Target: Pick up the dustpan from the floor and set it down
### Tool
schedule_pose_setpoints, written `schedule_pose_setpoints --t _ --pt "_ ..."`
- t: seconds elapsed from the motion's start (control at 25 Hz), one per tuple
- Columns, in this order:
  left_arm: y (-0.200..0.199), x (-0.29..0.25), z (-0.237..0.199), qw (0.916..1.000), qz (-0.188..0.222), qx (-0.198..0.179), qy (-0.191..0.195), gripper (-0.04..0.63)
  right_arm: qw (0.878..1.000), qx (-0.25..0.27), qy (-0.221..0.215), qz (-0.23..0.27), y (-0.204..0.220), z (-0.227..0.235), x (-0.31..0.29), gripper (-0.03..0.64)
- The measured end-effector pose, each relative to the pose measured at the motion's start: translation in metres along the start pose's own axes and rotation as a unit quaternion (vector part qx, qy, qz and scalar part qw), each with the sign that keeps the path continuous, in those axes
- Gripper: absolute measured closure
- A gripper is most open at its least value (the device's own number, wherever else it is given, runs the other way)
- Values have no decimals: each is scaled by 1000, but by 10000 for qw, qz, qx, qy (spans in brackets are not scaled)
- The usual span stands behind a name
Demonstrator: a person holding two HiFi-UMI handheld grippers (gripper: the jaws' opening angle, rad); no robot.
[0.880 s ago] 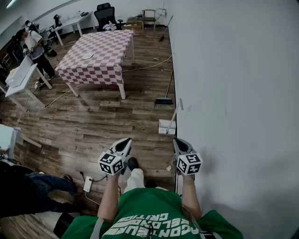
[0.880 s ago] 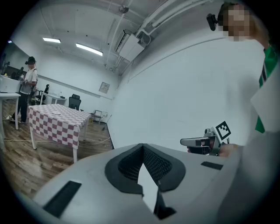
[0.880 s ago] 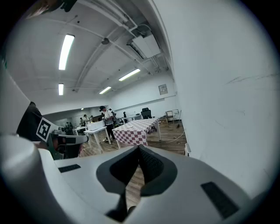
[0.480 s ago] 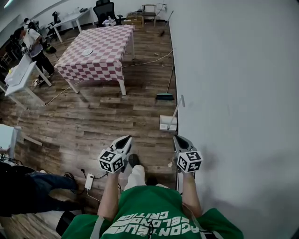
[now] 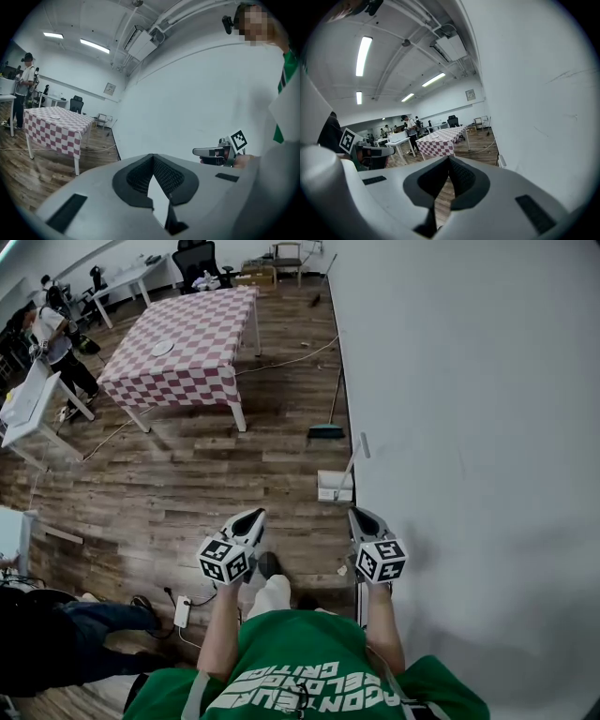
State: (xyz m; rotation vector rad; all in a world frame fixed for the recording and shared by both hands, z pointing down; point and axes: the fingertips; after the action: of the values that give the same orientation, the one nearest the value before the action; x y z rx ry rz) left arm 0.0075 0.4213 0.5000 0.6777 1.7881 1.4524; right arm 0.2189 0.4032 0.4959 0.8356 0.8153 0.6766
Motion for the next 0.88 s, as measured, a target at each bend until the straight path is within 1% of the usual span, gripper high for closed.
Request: schedule_pose_setpoints --t 0.48,0.88 --pt "-19 -52 -73 9996 10 51 268 591 9997 -17 236 43 -38 1 -76 609" --pt "-28 -66 -127 9988 20 106 470 592 9991 36 429 39 -56 -15 -125 609"
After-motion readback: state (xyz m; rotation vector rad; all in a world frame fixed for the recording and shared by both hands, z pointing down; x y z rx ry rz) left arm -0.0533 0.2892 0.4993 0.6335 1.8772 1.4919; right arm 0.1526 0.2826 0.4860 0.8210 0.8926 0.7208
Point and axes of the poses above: the fingertips, and each gripper's own axes: x backward along the fingers, z to its right, y out of its underside, and after that the axes turned 14 degrees about -x, right-handed
